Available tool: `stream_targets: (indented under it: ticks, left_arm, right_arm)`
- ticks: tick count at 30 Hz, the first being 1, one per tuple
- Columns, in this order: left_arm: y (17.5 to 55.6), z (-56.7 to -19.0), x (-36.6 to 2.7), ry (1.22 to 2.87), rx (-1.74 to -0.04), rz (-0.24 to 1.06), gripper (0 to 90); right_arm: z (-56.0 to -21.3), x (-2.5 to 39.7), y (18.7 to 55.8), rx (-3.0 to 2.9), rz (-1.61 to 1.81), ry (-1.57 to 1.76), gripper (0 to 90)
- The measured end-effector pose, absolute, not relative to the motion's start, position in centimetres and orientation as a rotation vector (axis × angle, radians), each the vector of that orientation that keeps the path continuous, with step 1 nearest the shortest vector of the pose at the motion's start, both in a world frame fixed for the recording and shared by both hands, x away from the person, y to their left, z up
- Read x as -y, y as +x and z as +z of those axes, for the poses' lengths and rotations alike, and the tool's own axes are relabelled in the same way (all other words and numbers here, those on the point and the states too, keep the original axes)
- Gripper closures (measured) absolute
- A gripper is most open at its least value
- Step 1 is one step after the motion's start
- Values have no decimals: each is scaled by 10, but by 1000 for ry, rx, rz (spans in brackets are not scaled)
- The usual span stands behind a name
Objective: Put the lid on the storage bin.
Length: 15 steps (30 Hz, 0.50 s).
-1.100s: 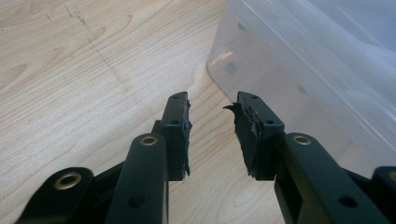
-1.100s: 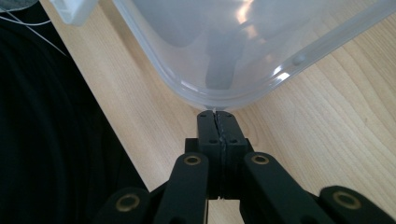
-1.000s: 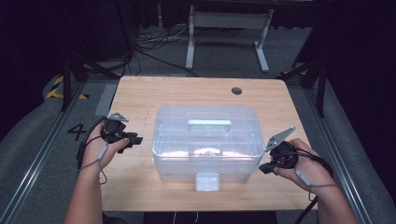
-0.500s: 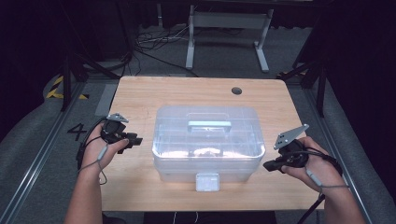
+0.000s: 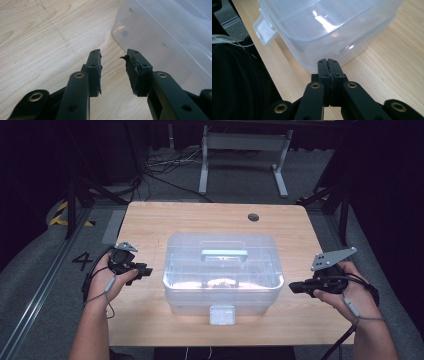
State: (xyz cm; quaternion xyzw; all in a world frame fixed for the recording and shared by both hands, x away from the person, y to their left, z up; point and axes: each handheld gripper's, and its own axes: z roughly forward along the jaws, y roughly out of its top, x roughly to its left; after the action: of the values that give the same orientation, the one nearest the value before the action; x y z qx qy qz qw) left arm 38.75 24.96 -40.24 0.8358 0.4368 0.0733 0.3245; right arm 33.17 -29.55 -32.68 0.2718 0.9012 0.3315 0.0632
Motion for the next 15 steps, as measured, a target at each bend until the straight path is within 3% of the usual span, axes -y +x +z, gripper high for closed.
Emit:
stream_targets:
  ticks: [15]
  left_arm:
    - [377, -406, -251, 2191, -1163, 212, 630]
  right_arm:
    - [-320, 322, 352, -2463, 1166, 994, 867]
